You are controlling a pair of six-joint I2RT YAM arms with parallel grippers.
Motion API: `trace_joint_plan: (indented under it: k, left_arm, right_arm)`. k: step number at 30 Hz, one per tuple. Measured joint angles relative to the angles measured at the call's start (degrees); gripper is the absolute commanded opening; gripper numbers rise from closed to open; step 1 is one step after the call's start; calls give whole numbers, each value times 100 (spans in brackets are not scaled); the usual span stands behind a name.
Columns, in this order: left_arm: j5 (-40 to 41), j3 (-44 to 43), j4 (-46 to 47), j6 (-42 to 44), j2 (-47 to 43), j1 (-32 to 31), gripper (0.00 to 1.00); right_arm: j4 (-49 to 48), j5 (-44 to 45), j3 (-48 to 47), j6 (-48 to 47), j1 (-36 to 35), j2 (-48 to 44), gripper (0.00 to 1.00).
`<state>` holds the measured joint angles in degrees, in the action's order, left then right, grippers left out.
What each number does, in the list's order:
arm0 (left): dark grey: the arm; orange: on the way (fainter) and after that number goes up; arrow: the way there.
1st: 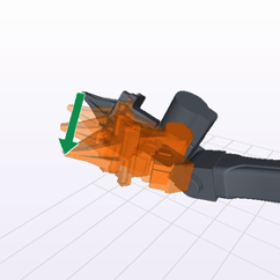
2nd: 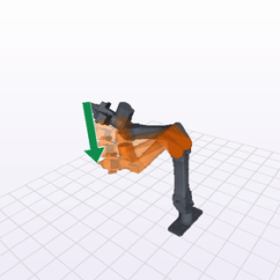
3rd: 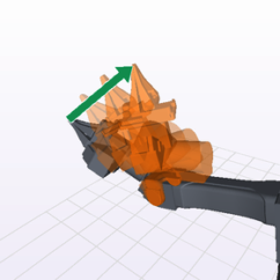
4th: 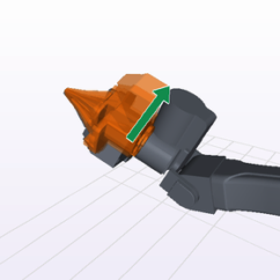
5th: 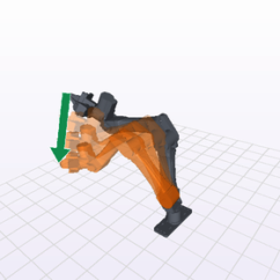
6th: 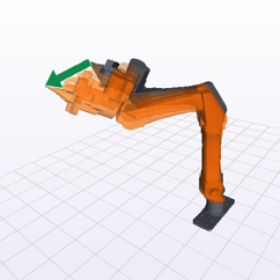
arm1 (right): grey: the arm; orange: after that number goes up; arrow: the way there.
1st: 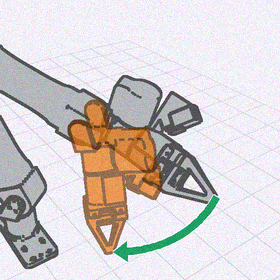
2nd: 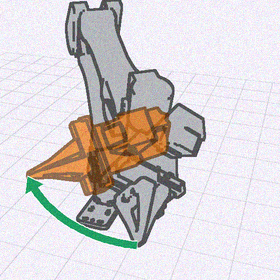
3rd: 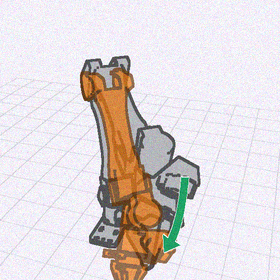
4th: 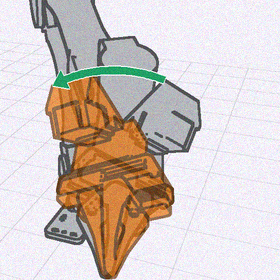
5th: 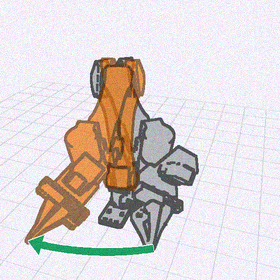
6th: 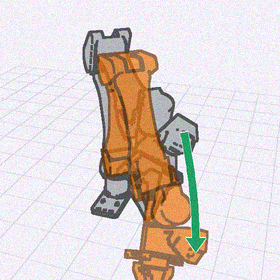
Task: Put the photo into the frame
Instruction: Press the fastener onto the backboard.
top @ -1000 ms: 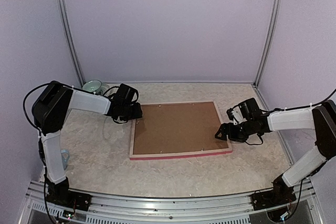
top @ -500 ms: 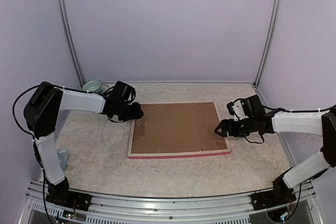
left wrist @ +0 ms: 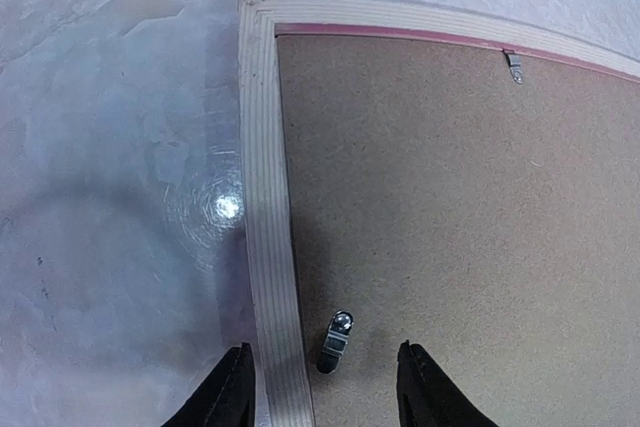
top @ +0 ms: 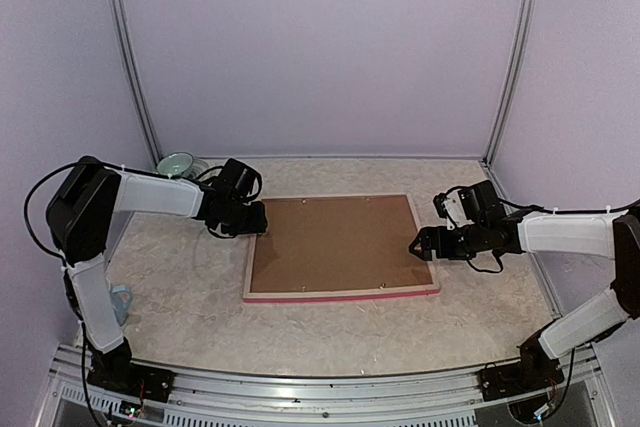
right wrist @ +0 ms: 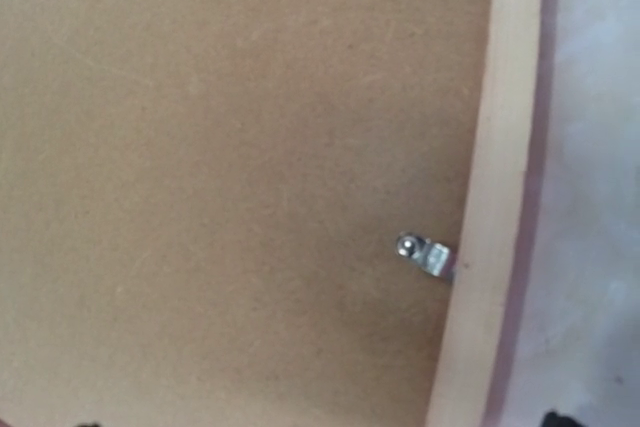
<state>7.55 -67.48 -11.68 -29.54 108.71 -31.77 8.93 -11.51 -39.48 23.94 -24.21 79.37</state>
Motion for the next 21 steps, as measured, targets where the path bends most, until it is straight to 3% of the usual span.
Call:
trace_joint_plan:
  k: [21]
  left_arm:
    - [31, 87, 50, 109, 153, 31, 41]
  right_arm:
    - [-4, 44, -33, 66, 0, 74, 99]
